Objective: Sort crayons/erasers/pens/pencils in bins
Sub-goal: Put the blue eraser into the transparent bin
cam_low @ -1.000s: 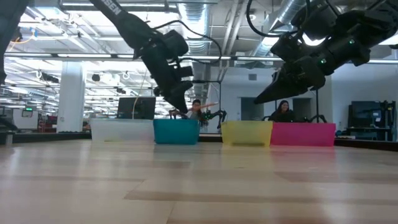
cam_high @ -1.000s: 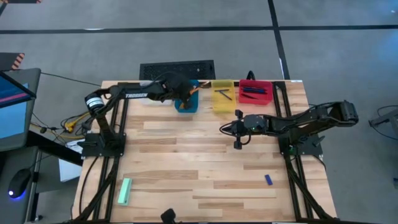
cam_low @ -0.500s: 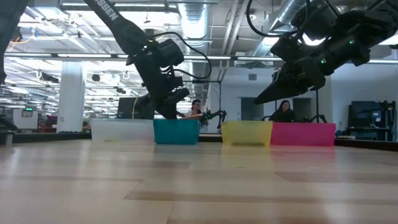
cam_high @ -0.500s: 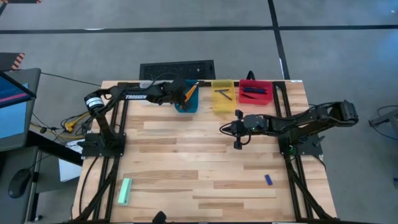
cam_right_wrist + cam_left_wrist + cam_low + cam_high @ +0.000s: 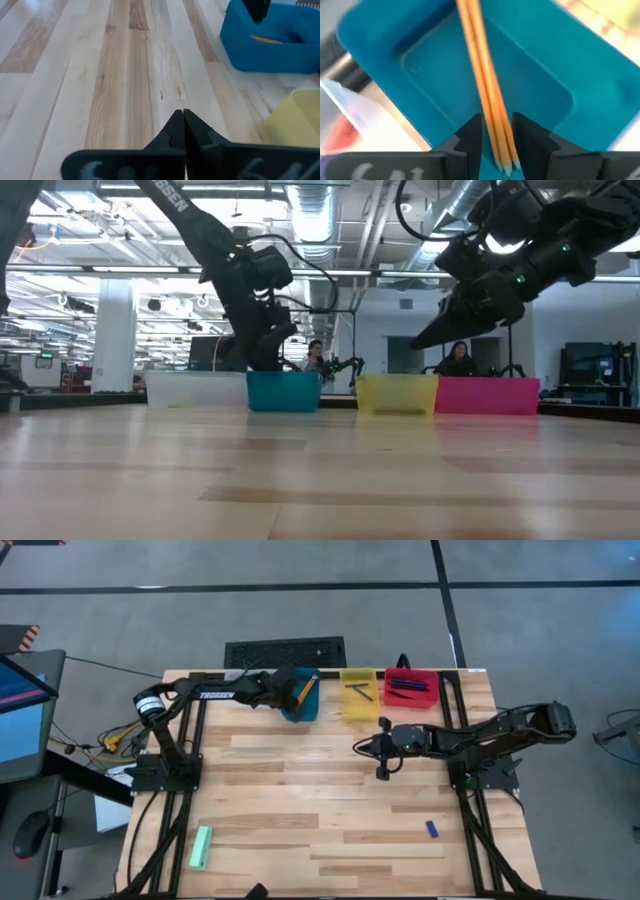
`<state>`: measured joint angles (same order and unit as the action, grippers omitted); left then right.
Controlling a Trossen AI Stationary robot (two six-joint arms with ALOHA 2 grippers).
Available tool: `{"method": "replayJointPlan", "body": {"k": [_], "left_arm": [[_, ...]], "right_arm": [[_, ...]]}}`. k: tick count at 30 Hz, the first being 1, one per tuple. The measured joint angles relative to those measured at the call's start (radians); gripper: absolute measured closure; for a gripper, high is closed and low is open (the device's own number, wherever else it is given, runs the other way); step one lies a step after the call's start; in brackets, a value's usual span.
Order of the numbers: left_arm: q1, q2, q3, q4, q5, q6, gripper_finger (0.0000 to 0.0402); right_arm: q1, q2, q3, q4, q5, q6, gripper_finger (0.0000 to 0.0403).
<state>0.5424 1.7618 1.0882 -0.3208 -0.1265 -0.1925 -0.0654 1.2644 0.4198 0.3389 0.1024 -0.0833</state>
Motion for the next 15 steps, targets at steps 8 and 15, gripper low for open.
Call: {"method": "replayJointPlan", "body": {"k": [8, 15], "left_arm": [[-0.116, -0.172, -0.113, 0.138, -0.101, 0.199, 0.0371], [-0.166, -0.380, -0.397, 0.555, 0.049, 0.205, 0.0399]], "right_arm": [[0.028, -0.012, 0.001, -0.099, 0.120, 0.075, 0.0401], [0.117, -0.060, 0.094, -0.387, 0.284, 0.275, 0.0401]]}}
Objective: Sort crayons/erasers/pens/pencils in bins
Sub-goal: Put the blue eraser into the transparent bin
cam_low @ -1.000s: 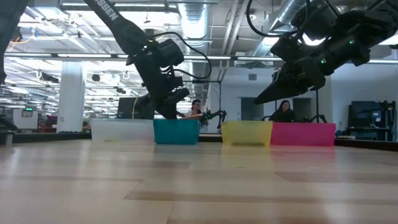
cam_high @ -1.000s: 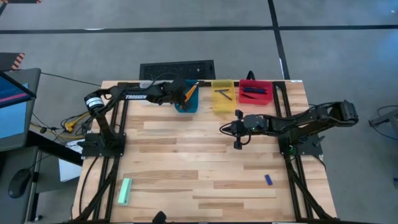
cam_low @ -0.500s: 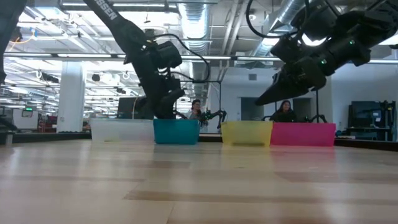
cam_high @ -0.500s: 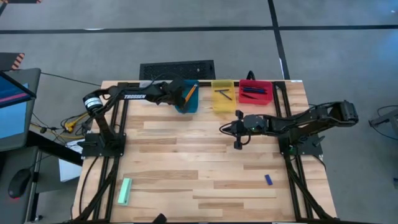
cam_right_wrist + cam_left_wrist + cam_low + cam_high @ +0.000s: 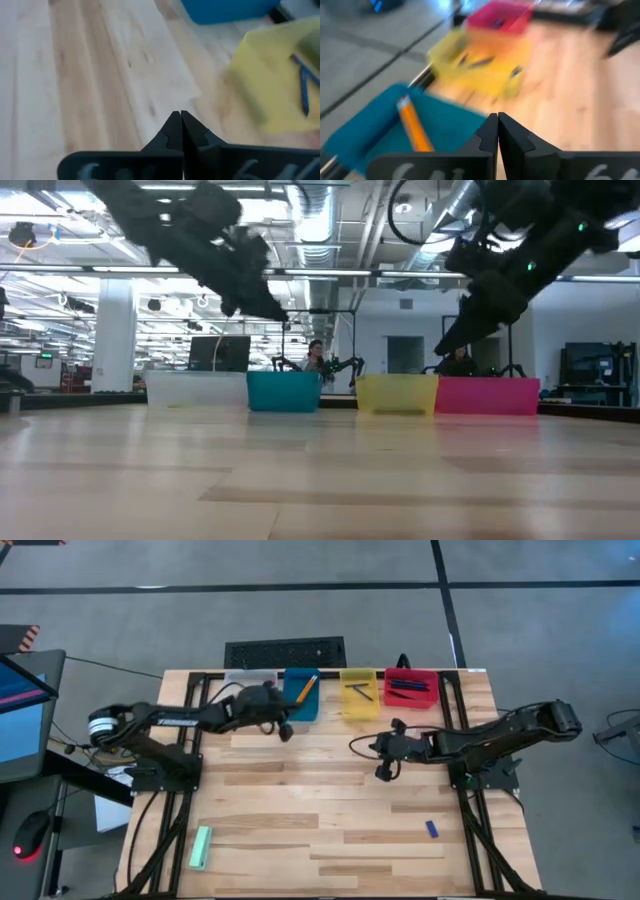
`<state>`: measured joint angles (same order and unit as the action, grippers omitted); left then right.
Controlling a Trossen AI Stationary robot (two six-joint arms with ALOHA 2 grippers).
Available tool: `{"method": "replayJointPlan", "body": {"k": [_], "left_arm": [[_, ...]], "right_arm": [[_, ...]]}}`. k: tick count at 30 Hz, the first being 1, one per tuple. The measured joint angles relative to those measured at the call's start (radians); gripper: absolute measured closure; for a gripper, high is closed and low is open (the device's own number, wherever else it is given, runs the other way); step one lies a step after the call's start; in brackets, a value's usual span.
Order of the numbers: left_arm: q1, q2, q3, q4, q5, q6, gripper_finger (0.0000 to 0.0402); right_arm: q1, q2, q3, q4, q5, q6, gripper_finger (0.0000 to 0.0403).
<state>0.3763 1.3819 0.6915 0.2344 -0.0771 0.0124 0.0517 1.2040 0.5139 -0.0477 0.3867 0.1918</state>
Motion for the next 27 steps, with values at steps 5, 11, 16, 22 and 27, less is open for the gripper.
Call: {"method": "replayJointPlan", "body": {"k": [5, 11, 16, 22, 27], "left_arm": [[-0.013, -0.119, -0.159, 0.256, 0.161, 0.035, 0.0401], [-0.013, -0.146, -0.316, 0.524, 0.321, 0.035, 0.0401], [-0.012, -0.142, -0.352, 0.576, 0.352, 0.044, 0.0401], [-0.012, -0.142, -0.352, 0.590, 0.353, 0.058, 0.0401], [-0.012, -0.142, -0.352, 0.595, 0.354, 0.058, 0.0401]], "right_arm": [[0.095, -0.010, 0.106, -0.264, 0.007, 0.231, 0.0401], [0.263, -0.004, 0.182, -0.547, 0.006, 0.626, 0.0401], [0.450, -0.003, 0.192, -0.662, -0.020, 1.013, 0.0391], [0.669, 0.055, 0.193, -0.763, -0.087, 1.425, 0.0363], [0.792, 0.129, 0.192, -0.790, -0.270, 1.691, 0.0313]]}}
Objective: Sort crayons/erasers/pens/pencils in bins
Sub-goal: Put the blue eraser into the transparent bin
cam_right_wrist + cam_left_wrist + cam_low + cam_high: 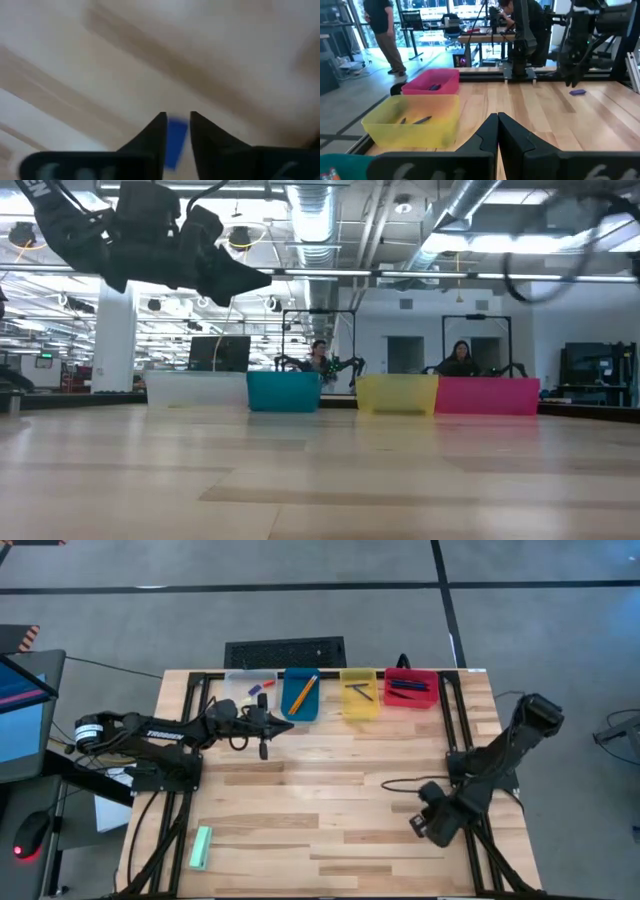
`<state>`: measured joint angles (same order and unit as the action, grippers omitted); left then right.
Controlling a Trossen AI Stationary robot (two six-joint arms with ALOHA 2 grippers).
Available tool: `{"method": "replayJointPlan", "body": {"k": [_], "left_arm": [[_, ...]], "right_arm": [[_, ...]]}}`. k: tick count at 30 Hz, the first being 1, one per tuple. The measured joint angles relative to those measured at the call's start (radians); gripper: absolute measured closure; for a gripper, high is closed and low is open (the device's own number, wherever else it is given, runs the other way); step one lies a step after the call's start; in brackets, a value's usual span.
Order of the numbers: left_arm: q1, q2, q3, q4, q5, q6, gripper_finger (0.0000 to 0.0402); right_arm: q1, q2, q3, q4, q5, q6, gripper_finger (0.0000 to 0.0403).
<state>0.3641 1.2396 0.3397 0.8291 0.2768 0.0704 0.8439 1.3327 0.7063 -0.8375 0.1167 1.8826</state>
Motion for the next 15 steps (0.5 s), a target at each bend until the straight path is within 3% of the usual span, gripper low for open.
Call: {"method": "replayJointPlan", "body": {"k": [4, 9, 15], "left_arm": [[0.000, 0.000, 0.000, 0.025, -0.001, 0.000, 0.0401], [0.000, 0.000, 0.001, 0.065, -0.001, 0.003, 0.0401], [0.000, 0.000, 0.001, 0.086, -0.001, 0.029, 0.0401]], "right_arm": [[0.076, 0.050, 0.000, 0.024, -0.094, 0.194, 0.0253], [0.145, 0.097, 0.000, 0.128, -0.102, 0.337, 0.0183], [0.160, 0.180, 0.018, 0.132, -0.139, 0.352, 0.0170]]}}
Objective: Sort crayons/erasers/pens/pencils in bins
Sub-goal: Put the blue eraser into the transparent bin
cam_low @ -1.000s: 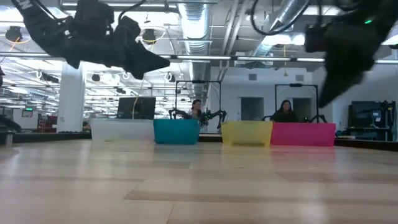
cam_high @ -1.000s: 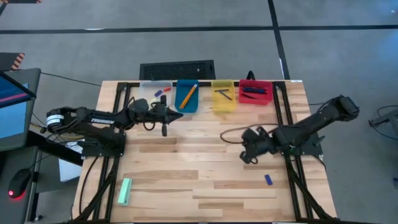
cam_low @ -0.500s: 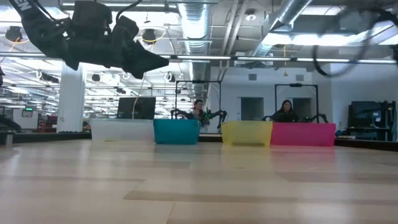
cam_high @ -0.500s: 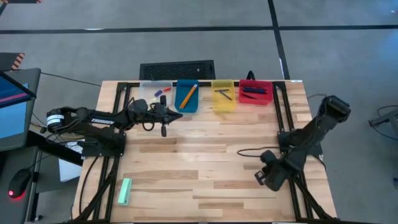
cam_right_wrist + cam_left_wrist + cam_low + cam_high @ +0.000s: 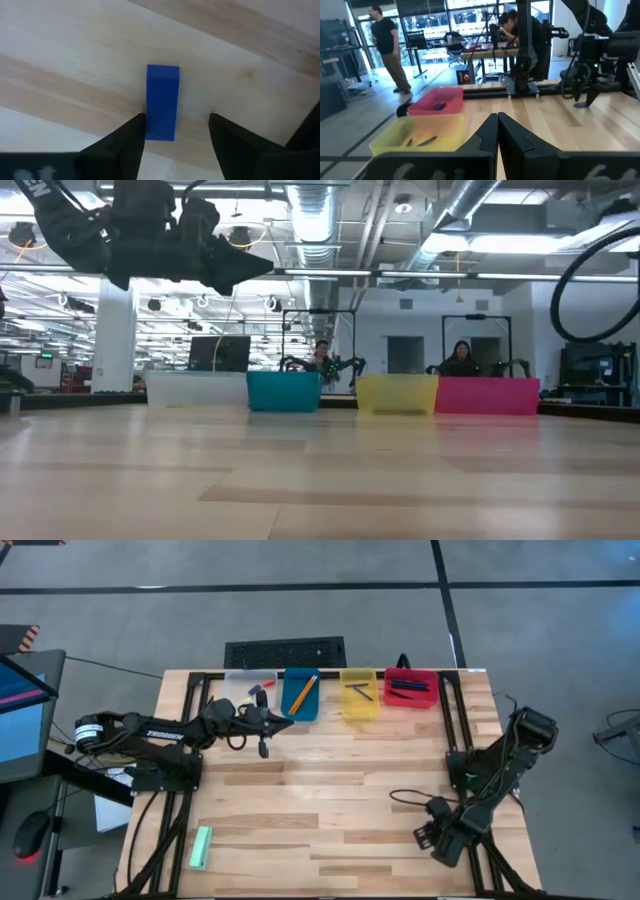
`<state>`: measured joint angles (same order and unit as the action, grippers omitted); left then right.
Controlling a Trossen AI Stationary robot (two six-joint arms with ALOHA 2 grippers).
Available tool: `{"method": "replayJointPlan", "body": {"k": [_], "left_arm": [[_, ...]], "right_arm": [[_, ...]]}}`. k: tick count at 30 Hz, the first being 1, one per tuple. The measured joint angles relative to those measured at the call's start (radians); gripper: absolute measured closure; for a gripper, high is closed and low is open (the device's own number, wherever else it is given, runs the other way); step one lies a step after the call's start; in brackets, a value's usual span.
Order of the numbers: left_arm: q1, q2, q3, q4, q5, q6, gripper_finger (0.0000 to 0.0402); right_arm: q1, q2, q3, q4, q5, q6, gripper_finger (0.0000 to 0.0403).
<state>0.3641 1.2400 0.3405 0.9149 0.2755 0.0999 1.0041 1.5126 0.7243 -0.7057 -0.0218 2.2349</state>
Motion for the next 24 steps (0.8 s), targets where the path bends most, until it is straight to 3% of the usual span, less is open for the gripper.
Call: {"method": "replayJointPlan", "body": {"k": [16, 24], "left_arm": [[0.000, 0.000, 0.000, 0.023, -0.023, -0.010, 0.0401], [0.003, 0.000, 0.008, 0.016, -0.025, -0.047, 0.0401]], "right_arm": [[-0.060, 0.182, 0.168, -0.087, -0.018, -0.123, 0.0306], [-0.079, 0.188, 0.265, -0.322, 0.014, -0.236, 0.0357]]}}
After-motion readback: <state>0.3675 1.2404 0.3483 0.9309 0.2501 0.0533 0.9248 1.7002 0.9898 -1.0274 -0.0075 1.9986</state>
